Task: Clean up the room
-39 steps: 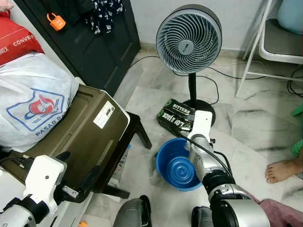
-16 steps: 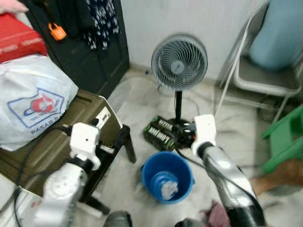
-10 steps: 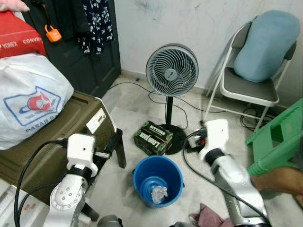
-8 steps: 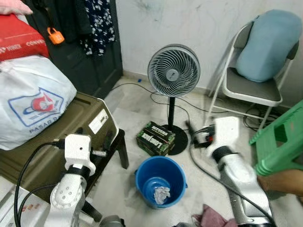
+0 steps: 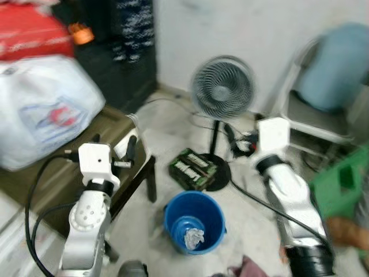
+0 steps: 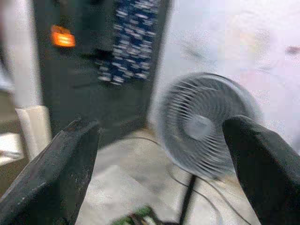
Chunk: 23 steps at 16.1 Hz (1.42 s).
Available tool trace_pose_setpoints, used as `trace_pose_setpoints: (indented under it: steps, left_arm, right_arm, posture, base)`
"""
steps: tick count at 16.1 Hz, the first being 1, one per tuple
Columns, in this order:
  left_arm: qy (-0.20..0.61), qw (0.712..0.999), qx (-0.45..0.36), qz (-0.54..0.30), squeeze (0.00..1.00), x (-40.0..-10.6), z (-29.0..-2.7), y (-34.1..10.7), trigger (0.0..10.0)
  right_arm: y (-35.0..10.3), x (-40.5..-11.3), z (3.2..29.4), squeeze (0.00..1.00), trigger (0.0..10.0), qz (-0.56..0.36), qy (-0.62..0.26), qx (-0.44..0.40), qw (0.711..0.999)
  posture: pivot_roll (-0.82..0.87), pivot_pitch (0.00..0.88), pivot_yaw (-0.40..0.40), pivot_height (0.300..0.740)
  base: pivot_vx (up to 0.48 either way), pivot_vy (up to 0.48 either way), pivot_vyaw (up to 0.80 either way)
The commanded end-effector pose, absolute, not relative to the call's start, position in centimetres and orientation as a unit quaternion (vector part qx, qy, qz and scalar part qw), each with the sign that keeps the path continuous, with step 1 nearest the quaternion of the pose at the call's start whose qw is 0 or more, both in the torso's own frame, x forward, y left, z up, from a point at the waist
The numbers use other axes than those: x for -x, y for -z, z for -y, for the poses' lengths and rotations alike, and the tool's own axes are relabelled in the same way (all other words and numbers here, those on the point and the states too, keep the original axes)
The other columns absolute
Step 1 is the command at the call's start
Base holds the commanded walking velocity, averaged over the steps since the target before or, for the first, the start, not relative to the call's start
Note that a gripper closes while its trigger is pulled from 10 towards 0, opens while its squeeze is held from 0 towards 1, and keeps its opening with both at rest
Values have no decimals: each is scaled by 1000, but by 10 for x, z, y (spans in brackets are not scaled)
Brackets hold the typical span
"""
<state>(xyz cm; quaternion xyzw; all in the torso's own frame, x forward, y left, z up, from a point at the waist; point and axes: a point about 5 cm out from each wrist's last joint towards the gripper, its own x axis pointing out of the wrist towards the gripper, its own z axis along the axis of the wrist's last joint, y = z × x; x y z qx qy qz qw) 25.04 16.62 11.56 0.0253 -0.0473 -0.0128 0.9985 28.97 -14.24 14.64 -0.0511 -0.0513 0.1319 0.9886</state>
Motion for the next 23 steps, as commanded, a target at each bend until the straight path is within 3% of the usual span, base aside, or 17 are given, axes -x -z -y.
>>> trace_pose_setpoints:
  steps: [1, 23]
  left_arm:
    - [9, 998, -28, 48, 0, -249, -165, -115, 10000]
    - [18, 997, -74, 31, 0, -239, -176, -118, 10000]
  right_arm:
    - [-142, -289, 145, 0, 10000, 44, -127, 57, 989]
    - [-137, -291, 145, 0, 10000, 39, -115, 49, 991]
  posture:
    - [-65, 0, -53, 740]
    - [-49, 0, -21, 740]
  base:
    - [0, 0, 800]
    - [0, 0, 800]
